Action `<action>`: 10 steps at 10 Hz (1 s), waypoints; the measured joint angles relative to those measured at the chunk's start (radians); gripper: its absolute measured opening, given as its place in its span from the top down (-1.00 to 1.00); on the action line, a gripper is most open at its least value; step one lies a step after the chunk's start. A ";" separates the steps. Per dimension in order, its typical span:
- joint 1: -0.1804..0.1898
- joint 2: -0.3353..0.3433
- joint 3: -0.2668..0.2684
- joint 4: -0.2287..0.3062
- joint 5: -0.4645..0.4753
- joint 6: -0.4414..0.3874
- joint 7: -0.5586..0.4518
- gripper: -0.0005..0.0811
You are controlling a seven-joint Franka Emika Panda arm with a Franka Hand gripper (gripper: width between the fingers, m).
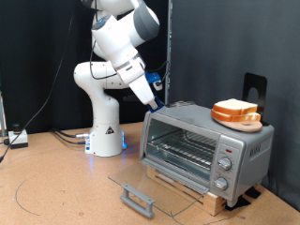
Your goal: Make a piece of toast with the oven
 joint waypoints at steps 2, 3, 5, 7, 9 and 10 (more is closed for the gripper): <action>0.000 0.000 0.038 -0.003 -0.018 0.052 0.001 0.02; 0.000 0.000 0.054 0.003 -0.030 0.062 0.009 0.02; 0.000 0.001 0.084 0.031 -0.039 0.065 0.050 0.02; -0.001 0.004 0.115 0.055 -0.042 0.065 0.092 0.02; -0.001 0.016 0.146 0.073 -0.056 0.071 0.134 0.02; -0.002 0.027 0.161 0.080 -0.059 0.084 0.152 0.02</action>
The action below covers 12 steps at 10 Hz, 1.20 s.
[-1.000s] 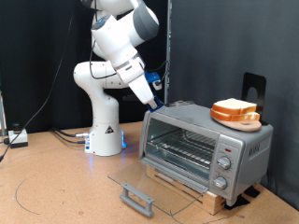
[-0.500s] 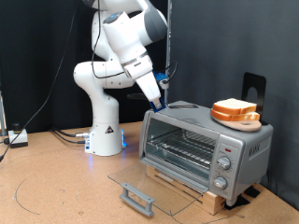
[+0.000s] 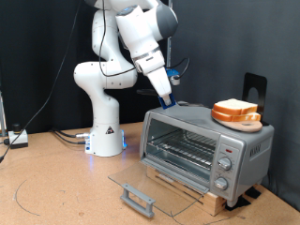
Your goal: Make a piece of toast with the oven
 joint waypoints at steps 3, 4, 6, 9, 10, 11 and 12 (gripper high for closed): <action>-0.003 0.035 0.031 0.005 -0.009 0.042 0.020 0.02; -0.003 0.046 0.039 0.006 -0.008 0.056 0.020 0.02; 0.000 0.061 0.053 0.012 0.004 0.081 0.020 0.02; 0.018 0.072 0.073 0.014 0.026 0.093 0.015 0.02; 0.021 0.072 0.083 0.014 0.033 0.099 0.015 0.02; 0.026 0.073 0.092 0.014 0.043 0.106 0.015 0.02; 0.029 0.074 0.100 0.014 0.052 0.112 0.015 0.02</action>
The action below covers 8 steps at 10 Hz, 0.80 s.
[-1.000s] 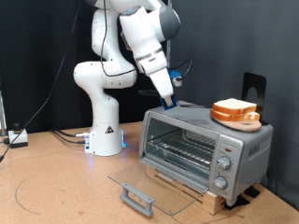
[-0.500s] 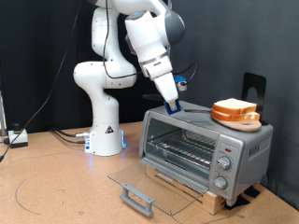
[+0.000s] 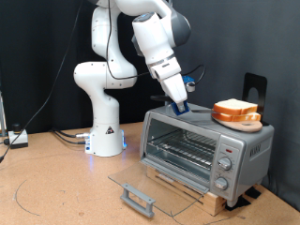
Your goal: Make a piece of toast with the oven
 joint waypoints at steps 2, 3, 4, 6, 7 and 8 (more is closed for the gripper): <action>0.006 0.000 0.020 0.000 0.018 0.011 0.001 0.02; 0.009 0.000 0.033 0.000 0.031 0.022 0.001 0.02; 0.014 0.000 0.047 0.000 0.044 0.037 0.002 0.02; 0.017 0.001 0.079 0.001 0.061 0.057 0.017 0.02; 0.017 0.001 0.097 0.002 0.070 0.070 0.032 0.02; 0.017 0.003 0.117 0.003 0.077 0.087 0.051 0.02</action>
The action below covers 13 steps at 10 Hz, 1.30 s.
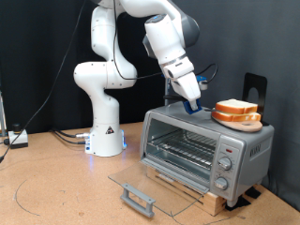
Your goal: Make a piece of toast with the oven
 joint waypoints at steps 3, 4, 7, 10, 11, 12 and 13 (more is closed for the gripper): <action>0.000 0.004 0.057 0.003 0.013 0.052 0.063 0.02; 0.000 0.010 0.077 0.005 0.026 0.077 0.080 0.02; 0.018 0.053 0.102 0.016 0.135 0.136 0.077 0.02; 0.021 0.078 0.099 0.024 0.206 0.141 0.056 0.02; 0.021 0.081 0.094 0.024 0.227 0.137 0.045 0.02; 0.021 0.082 0.087 0.024 0.244 0.122 0.038 0.02; 0.021 0.082 0.074 0.025 0.268 0.096 0.015 0.02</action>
